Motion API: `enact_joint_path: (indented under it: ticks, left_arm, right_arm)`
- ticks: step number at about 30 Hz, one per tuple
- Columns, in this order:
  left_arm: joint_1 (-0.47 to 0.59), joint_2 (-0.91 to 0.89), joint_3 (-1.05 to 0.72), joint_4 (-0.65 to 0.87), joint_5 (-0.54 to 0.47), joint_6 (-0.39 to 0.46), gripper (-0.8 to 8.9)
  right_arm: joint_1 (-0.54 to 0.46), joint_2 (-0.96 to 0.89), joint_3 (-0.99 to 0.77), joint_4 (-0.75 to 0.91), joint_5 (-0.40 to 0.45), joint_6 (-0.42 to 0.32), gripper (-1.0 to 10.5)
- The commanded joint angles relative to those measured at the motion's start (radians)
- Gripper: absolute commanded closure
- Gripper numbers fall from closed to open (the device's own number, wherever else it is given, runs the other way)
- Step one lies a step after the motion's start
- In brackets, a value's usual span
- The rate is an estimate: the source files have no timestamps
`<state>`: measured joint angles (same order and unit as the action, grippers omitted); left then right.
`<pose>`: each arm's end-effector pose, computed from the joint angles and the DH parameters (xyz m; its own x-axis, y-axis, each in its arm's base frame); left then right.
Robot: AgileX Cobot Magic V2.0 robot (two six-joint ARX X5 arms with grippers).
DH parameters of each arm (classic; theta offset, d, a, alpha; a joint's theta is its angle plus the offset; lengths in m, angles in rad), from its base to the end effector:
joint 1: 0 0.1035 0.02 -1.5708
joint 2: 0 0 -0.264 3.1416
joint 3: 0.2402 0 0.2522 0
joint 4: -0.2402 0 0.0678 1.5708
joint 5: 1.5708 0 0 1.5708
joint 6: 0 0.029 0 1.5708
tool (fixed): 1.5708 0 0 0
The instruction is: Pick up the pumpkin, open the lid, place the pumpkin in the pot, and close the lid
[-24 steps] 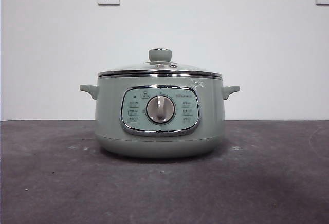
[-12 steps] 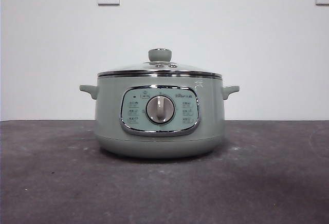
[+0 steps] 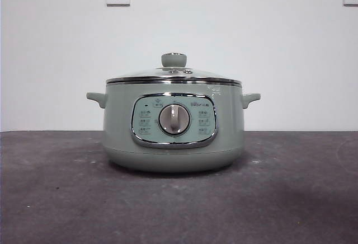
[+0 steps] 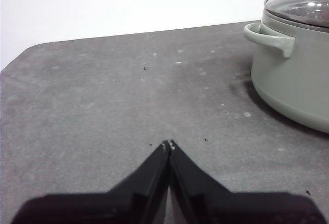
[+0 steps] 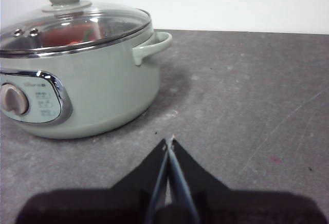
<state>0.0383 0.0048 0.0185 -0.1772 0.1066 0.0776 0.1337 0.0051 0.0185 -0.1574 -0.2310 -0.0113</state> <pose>0.0955 0.0006 0.1524 0.9844 -0.0688 -0.1618 0.0792 0.9951 0.0592 0.0934 0.0193 0.1543 0.9242 0.3553 -0.1397 -0.3559 0.9343 0.0217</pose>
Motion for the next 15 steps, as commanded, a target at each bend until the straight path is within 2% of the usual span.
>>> enact_joint_path:
  ticks: [1,4,15]
  left_arm:
    - [0.003,-0.001,-0.016,0.001,-0.001,-0.006,8.16]
    - [0.003,-0.001,-0.016,0.001,-0.001,-0.006,8.16]
    - [0.003,-0.001,-0.016,0.001,-0.001,-0.006,8.16]
  right_arm:
    - [0.003,-0.004,-0.011,-0.008,0.002,0.003,9.5]
    - [0.005,-0.004,-0.011,-0.008,0.001,0.034,9.5]
    - [0.005,-0.003,-0.011,-0.008,0.002,0.033,9.5]
